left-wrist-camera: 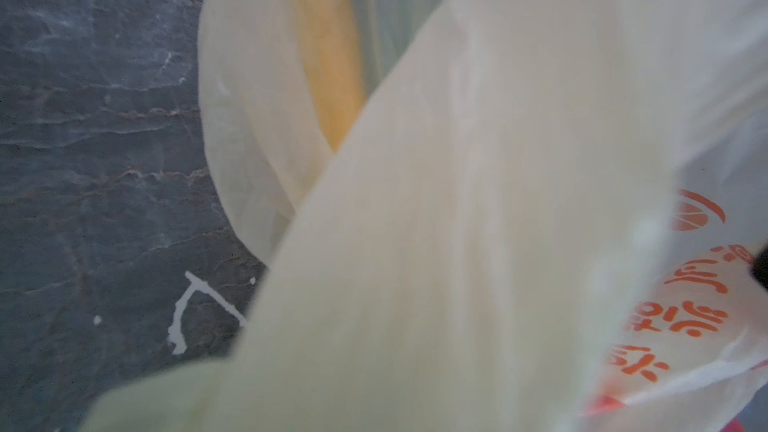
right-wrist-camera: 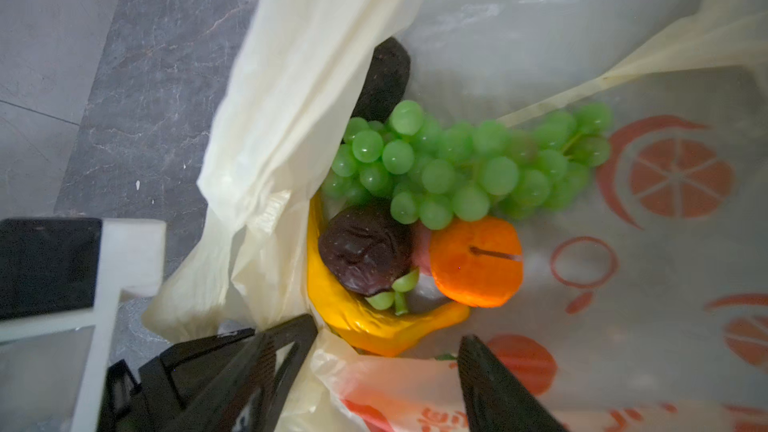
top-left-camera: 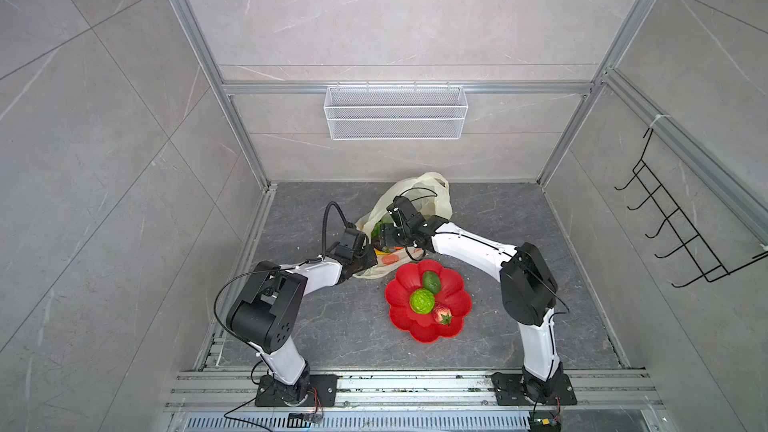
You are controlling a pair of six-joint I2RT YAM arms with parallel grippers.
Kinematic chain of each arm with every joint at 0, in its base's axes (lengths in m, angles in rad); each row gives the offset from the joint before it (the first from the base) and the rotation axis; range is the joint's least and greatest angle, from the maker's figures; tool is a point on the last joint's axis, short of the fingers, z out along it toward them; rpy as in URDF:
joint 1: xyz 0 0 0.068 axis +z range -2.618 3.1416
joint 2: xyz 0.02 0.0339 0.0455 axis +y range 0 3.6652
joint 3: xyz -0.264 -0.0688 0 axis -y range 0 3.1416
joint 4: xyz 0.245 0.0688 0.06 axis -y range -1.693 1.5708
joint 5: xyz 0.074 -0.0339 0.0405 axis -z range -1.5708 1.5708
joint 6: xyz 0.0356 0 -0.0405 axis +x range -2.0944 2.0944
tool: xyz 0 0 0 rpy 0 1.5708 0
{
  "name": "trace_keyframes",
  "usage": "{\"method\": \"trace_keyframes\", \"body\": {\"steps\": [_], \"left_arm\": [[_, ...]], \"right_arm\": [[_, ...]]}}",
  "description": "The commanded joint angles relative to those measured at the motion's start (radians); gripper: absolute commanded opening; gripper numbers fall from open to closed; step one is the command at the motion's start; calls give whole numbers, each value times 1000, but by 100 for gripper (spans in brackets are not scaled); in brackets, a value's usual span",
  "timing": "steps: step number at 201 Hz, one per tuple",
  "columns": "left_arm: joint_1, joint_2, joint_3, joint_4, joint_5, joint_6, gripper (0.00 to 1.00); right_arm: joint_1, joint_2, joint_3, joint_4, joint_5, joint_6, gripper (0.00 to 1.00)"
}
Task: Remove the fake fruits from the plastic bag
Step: 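Move the right gripper up into the bag toward the dark brown fruit, then grasp the dark brown wrinkled fruit inside the bag with the right gripper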
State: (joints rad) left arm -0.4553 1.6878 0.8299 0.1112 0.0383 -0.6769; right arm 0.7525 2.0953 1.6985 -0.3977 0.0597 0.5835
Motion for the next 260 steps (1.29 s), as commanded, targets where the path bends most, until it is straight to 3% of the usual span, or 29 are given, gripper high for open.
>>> {"method": "trace_keyframes", "body": {"steps": [1, 61, 88, 162, 220, 260], "left_arm": [[3, 6, 33, -2, 21, 11, 3], [3, 10, 29, 2, 14, 7, 2], [3, 13, 28, 4, 15, 6, 3], [3, 12, 28, 5, 18, 5, 3], [3, 0, 25, 5, 17, 5, 3], [2, -3, 22, 7, 17, 6, 3]], "right_arm": [[4, 78, 64, -46, -30, 19, 73], [4, 184, 164, -86, -15, 20, 73], [4, 200, 163, -103, 14, 76, 72], [-13, 199, 81, 32, -72, 272, 73], [-25, 263, 113, 60, -109, 356, 75], [-29, 294, 133, 79, -61, 359, 77]]}}
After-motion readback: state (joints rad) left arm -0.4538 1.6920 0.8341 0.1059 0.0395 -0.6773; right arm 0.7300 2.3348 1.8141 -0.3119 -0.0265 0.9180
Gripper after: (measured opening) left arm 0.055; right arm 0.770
